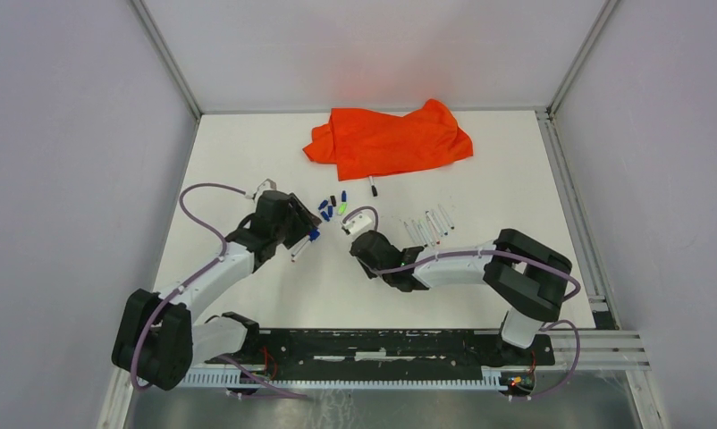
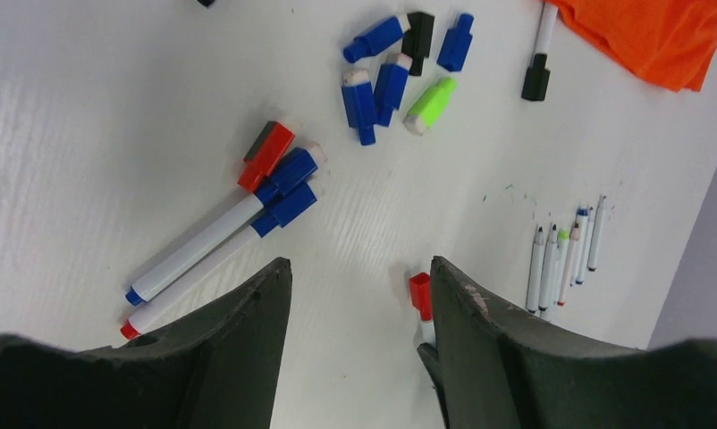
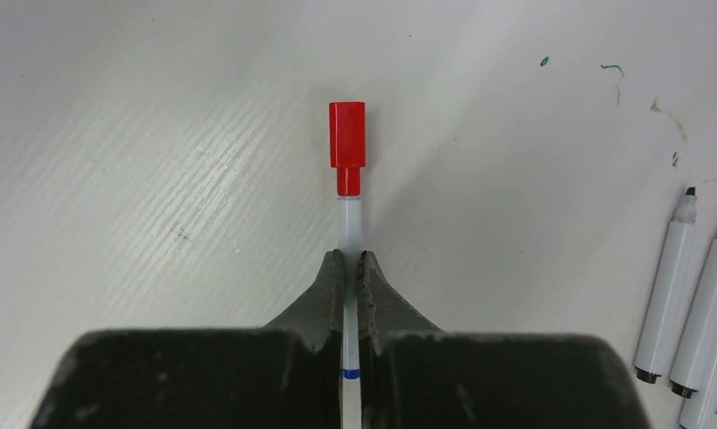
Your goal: Open the pen caps
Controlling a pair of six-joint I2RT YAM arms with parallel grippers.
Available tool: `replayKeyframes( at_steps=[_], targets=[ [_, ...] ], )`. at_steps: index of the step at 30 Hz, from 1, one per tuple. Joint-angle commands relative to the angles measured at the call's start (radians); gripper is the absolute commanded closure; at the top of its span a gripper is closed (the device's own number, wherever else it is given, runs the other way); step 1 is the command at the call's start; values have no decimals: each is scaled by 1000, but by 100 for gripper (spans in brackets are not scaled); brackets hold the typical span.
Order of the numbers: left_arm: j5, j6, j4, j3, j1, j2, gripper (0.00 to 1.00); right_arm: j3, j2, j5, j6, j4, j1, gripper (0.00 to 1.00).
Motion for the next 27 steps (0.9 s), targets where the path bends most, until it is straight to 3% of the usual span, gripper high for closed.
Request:
replayKeyframes(
  at_steps=[1, 16, 27],
  targets=[
    [135, 2, 73, -12, -14, 29, 35, 0, -69, 18, -23, 68, -2, 100],
    [109, -42, 75, 28, -155, 114, 34, -20, -98, -27, -17, 162, 7, 100],
    [48, -152, 205, -7, -226, 130, 34, -54, -142, -80, 10, 214, 14, 100]
  ],
)
